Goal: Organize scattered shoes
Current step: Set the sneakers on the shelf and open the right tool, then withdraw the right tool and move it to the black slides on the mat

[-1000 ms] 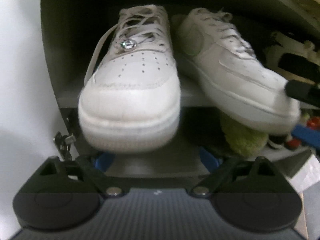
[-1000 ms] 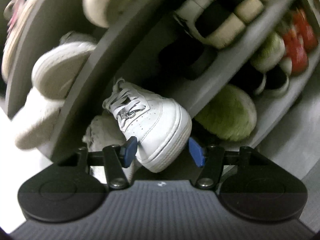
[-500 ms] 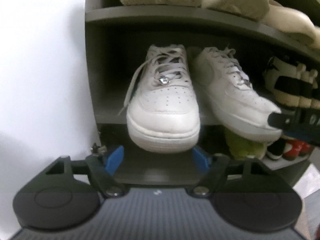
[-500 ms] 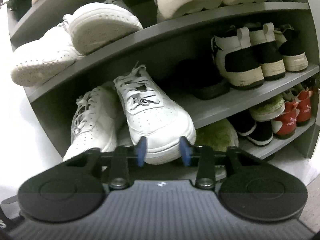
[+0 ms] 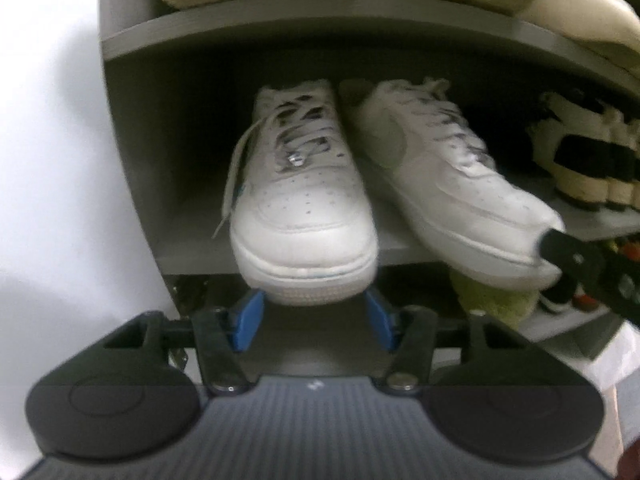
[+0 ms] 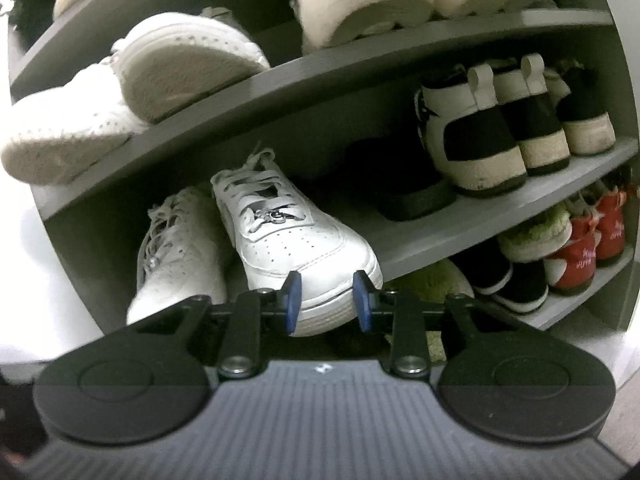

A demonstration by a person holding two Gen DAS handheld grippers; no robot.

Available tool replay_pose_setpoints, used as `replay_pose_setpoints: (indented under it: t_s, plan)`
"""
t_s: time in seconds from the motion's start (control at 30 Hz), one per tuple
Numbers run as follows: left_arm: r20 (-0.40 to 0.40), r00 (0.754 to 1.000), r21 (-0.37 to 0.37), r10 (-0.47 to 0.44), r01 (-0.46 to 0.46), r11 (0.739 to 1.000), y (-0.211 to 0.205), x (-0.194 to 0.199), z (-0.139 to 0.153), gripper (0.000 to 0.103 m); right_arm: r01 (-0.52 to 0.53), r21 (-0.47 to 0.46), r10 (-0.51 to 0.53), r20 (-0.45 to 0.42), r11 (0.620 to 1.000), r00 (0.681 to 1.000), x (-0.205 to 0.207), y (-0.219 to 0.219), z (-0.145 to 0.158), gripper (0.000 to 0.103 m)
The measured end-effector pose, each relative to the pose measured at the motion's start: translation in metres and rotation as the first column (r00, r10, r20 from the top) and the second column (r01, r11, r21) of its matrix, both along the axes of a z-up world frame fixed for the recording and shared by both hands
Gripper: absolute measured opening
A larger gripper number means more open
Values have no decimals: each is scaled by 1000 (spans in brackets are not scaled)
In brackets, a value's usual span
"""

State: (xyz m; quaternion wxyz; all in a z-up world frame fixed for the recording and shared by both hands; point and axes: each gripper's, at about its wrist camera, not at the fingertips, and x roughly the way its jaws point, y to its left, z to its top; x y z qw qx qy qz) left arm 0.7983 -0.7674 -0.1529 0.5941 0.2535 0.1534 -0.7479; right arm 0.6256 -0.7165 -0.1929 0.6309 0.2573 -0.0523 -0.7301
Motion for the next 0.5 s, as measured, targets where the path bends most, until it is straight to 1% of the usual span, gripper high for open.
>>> replay_pose_setpoints:
  t_s: [0.1, 0.17, 0.2, 0.23, 0.27, 0.3, 0.33, 0.4, 0.43, 0.47, 0.5]
  plan:
    - [12, 1000, 16, -11, 11, 1000, 0, -5, 6, 62, 15, -2, -15, 25, 1000, 1000, -8, 6, 3, 32]
    - [6, 999, 33, -33, 33, 999, 7, -7, 19, 66, 34, -10, -34, 40, 999, 999, -17, 13, 5, 32]
    - [2, 999, 37, -52, 52, 998, 13, -9, 30, 71, 51, -21, -49, 64, 998, 997, -26, 20, 8, 32]
    - [-2, 998, 37, -69, 69, 997, 19, -14, 41, 75, 77, -37, -73, 113, 996, 991, -38, 30, 10, 32]
    - [-5, 997, 32, -83, 83, 996, 26, -20, 52, 82, 96, -47, -88, 148, 994, 985, -49, 39, 11, 32]
    - [-8, 995, 27, -97, 98, 995, 32, -26, 63, 86, 103, -51, -94, 152, 993, 984, -54, 44, 11, 33]
    - [-14, 994, 24, -107, 107, 994, 38, -30, 71, 87, 110, -54, -101, 155, 992, 983, -60, 48, 11, 33]
    - [-74, 990, 19, -123, 125, 992, 57, -45, 85, 98, 130, -68, -120, 129, 989, 984, -73, 67, 6, 33]
    - [-111, 985, 16, -132, 135, 991, 68, -54, 92, 99, 143, -75, -135, 105, 987, 985, -79, 80, 1, 33]
    - [-131, 981, 12, -146, 148, 989, 77, -63, 94, 99, 162, -74, -156, 83, 984, 984, -87, 94, -5, 33]
    - [-135, 977, 9, -163, 166, 986, 84, -70, 91, 99, 199, -48, -196, 65, 979, 979, -97, 112, -14, 33]
